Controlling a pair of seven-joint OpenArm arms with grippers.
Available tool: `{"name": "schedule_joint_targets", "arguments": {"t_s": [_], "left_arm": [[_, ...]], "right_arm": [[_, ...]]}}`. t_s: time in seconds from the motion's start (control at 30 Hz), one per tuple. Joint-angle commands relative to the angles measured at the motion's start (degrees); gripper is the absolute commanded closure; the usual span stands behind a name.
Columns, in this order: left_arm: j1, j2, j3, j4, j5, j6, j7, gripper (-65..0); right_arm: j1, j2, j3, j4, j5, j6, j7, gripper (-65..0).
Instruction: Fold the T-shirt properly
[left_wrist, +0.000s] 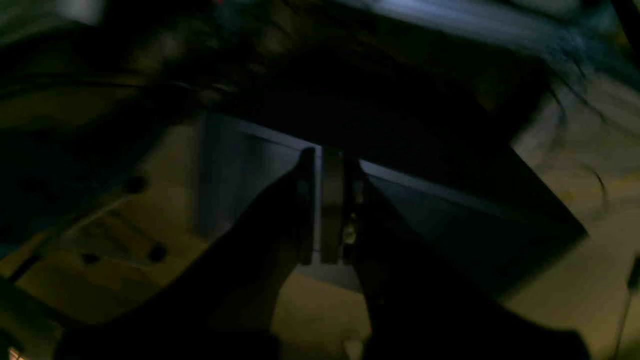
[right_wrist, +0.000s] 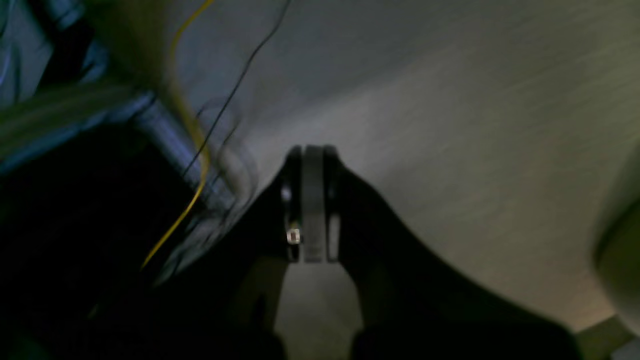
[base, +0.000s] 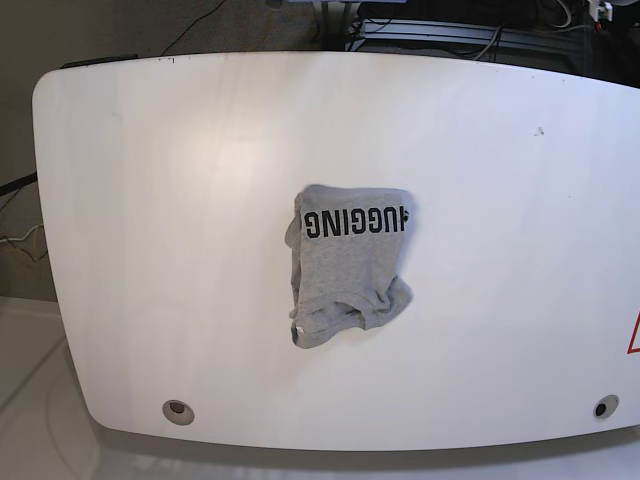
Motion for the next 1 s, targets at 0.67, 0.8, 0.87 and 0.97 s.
{"name": "schedule_joint_targets", "arguments": {"t_s": [0.67, 0.8, 0.87, 0.97], "left_arm": [[-15.5, 1.7, 17.9, -38.8, 17.7, 17.4, -15.5, -0.9], [-17.1, 5.1, 23.9, -39.1, 17.5, 22.4, -15.5, -0.9], [-17.9, 6.4, 25.9, -39.1, 17.6, 24.2, -15.4, -0.9], [-18.9, 7.6, 28.4, -39.2, 17.5, 26.5, -15.0, -0.9]], "right_arm": [[9.3, -8.0, 0.3, -17.2, -30.3, -10.7, 7.1, 0.0], [11.9, -10.9, 0.3, -17.2, -31.5, -14.3, 7.0, 0.0], [12.9, -12.5, 0.3, -17.3, -31.5, -15.6, 6.9, 0.0], [14.2, -14.1, 0.3, -17.3, -31.5, -16.7, 6.9, 0.0]]}}
